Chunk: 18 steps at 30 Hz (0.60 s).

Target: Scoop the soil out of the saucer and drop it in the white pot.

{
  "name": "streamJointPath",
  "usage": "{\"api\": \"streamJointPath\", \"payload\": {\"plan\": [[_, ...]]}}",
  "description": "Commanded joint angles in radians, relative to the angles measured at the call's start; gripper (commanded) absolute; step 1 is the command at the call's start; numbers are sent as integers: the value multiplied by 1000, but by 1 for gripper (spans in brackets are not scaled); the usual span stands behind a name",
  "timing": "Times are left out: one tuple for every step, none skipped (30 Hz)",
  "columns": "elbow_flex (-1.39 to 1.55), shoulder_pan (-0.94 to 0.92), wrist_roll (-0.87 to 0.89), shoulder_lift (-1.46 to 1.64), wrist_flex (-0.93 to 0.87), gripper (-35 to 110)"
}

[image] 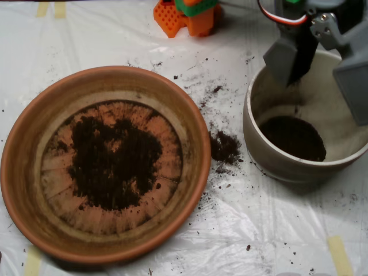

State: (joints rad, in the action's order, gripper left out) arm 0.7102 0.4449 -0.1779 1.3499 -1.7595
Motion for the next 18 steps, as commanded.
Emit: {"api": "streamJointPath", "payload": {"plan": [[-77,9,5,43,-12,36],[-75,9,8,44,-14,36],[-75,8,12,44,-14,36],[-72,5,17,49,-14,36],[-72,5,18,52,-14,36],[-71,5,18,57,-14,36],[-66,6,18,63,-14,36],[-49,14,0,75,-9,36],[-32,25,-14,89,-9,36],[2,32,-14,115,6,37],[57,35,-17,155,37,37],[120,37,-15,201,77,37],[193,34,-14,256,121,37],[267,28,-17,314,170,37],[336,17,-11,373,216,37],[403,-2,-5,430,264,37],[454,-25,6,474,298,37],[485,-54,23,509,322,38]]}}
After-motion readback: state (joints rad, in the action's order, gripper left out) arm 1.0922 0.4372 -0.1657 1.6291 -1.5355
